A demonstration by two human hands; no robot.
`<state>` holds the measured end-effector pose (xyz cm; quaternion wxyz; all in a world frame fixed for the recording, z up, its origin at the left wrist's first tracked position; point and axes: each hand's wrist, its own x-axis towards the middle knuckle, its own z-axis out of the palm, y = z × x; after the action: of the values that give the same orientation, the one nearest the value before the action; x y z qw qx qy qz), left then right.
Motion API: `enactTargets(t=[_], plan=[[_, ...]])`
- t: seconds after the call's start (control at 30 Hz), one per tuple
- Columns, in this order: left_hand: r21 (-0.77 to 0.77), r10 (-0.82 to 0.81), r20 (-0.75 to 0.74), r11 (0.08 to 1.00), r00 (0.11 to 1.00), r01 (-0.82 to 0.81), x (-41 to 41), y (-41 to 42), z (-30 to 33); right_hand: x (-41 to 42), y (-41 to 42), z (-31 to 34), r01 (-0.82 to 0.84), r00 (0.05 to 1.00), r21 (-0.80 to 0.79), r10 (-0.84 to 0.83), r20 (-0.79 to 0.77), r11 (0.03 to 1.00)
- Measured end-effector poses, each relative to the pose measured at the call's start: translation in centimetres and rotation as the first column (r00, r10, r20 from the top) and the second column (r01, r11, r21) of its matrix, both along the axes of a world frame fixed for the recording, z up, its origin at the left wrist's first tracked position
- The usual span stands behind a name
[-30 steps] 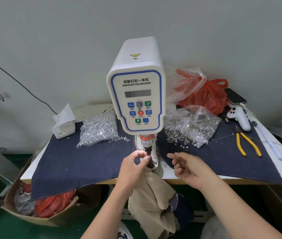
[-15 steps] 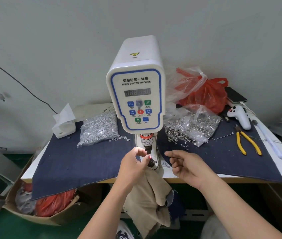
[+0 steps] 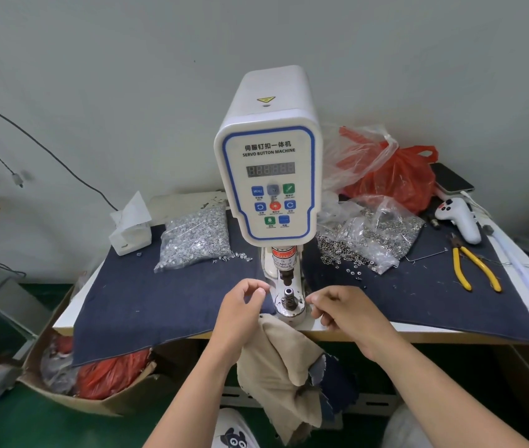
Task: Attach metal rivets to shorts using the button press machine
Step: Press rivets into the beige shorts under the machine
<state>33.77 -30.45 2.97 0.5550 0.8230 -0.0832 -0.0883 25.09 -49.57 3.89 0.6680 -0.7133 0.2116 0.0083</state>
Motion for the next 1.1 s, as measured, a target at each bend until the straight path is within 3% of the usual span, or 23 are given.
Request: enactTargets(t=[0.4, 0.67, 0.93, 1.1], plan=[[0.283, -0.157, 0.22, 0.955, 0.963, 0.091, 0.1, -1.0, -0.9, -0.3, -0.3, -0.4, 0.012, 0.999, 0.023, -0.011, -0.048, 1.0], [0.402, -0.202, 0.229, 0.911, 0.952, 0.096, 0.3, -1.8, -0.7, 0.0, -0.2, -1.1, 0.022, 0.998, 0.054, -0.019, -0.052, 0.998], [0.238, -0.116, 0.196, 0.969, 0.974, 0.067, 0.4, -1.3, 0.2, -0.1, -0.6, -1.2, 0.032, 0.997, 0.091, -0.026, -0.069, 0.995], [0.267, -0.165, 0.273, 0.959, 0.948, 0.09, 0.1, -1.7, 1.0, 0.0, -0.4, -1.2, 0.042, 0.995, 0.118, -0.031, -0.093, 0.992]])
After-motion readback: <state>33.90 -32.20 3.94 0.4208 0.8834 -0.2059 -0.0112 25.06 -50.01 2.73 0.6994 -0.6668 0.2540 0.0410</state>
